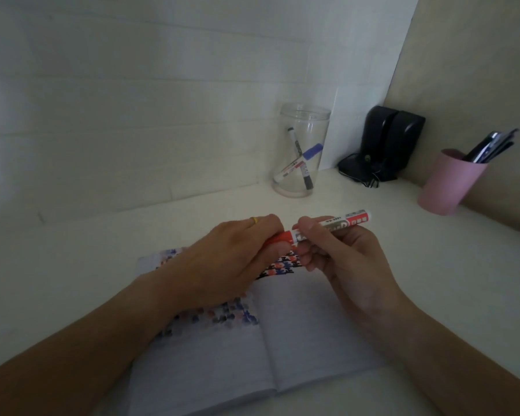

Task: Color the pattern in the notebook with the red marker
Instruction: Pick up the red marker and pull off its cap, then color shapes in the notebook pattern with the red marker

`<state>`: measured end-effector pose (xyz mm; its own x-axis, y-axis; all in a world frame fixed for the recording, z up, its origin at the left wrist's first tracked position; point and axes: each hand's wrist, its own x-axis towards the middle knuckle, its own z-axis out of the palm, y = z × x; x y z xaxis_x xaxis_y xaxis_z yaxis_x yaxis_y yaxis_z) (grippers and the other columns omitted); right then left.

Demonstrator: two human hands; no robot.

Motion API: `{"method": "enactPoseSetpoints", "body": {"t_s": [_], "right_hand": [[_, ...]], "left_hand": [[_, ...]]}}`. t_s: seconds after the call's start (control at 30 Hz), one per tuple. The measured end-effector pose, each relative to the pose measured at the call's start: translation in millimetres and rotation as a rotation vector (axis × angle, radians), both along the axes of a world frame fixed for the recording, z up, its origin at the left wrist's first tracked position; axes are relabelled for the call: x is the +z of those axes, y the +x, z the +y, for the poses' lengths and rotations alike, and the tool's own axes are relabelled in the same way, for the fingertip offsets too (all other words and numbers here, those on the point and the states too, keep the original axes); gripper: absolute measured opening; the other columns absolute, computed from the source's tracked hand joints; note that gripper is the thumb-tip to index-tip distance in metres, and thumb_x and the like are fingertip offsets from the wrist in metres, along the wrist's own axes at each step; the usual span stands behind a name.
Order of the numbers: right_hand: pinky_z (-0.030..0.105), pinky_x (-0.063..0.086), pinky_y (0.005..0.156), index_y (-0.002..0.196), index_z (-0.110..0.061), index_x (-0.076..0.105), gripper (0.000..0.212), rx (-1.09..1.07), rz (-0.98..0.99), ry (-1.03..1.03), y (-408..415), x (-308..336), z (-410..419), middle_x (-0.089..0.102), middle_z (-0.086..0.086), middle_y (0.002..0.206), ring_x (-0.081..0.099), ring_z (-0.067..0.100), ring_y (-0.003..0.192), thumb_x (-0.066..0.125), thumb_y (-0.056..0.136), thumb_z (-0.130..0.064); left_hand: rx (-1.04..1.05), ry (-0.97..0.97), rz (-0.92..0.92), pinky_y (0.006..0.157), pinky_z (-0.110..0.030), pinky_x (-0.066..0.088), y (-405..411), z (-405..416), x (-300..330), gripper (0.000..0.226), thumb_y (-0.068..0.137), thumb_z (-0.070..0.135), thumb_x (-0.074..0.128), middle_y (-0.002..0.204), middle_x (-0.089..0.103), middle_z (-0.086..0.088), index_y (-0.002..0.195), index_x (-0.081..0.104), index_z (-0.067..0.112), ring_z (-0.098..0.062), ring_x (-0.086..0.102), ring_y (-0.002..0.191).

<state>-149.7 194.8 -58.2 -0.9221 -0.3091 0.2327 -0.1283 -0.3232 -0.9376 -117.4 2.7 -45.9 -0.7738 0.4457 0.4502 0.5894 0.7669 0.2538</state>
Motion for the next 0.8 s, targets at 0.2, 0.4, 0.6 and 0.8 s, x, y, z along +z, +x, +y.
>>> {"method": "enactPoseSetpoints", "body": {"t_s": [0.2, 0.4, 0.6, 0.8], "right_hand": [[0.023, 0.052, 0.052, 0.084, 0.005, 0.076, 0.038, 0.026, 0.047, -0.004, 4.0, 9.0, 2.0, 0.07, 0.011, 0.065, 0.061, 0.018, 0.054, 0.078, 0.074, -0.032], [0.022, 0.053, 0.053, 0.088, 0.0, 0.078, 0.027, 0.081, 0.052, -0.056, 5.6, 12.9, 2.3, 0.072, 0.01, 0.066, 0.064, 0.015, 0.054, 0.075, 0.077, -0.025], [0.02, 0.055, 0.053, 0.082, -0.01, 0.083, 0.015, 0.044, 0.079, -0.049, 8.0, 14.7, 0.9, 0.075, 0.006, 0.064, 0.066, 0.011, 0.054, 0.072, 0.08, -0.021], [0.02, 0.052, 0.049, 0.077, -0.008, 0.078, 0.022, -0.265, -0.056, -0.047, -3.8, 28.9, 34.9, 0.07, 0.003, 0.061, 0.06, 0.012, 0.053, 0.075, 0.079, -0.029]], "left_hand": [[-0.08, 0.32, -0.215, 0.058, -0.005, 0.037, 3.9, 3.1, 8.9, 0.049, 0.109, 0.028, 0.032, 0.057, 0.055, 0.022, 0.063, 0.041, 0.042, 0.003, 0.054, 0.055], [-0.254, 0.636, -0.6, 0.046, -0.017, 0.028, 1.1, -0.2, 7.3, 0.048, 0.105, 0.043, 0.033, 0.052, 0.03, 0.014, 0.063, 0.036, 0.02, -0.008, 0.023, 0.046], [-0.098, 0.152, -0.06, 0.045, -0.02, 0.031, -1.6, -3.5, 5.9, 0.027, 0.102, 0.026, 0.054, 0.056, 0.052, 0.004, 0.078, 0.06, 0.014, -0.003, 0.022, 0.043], [0.143, -0.071, 0.143, 0.051, -0.019, 0.035, 2.9, -29.6, 22.3, 0.036, 0.106, 0.039, 0.023, 0.069, 0.049, 0.008, 0.089, 0.048, 0.02, -0.008, 0.045, 0.05]]}}
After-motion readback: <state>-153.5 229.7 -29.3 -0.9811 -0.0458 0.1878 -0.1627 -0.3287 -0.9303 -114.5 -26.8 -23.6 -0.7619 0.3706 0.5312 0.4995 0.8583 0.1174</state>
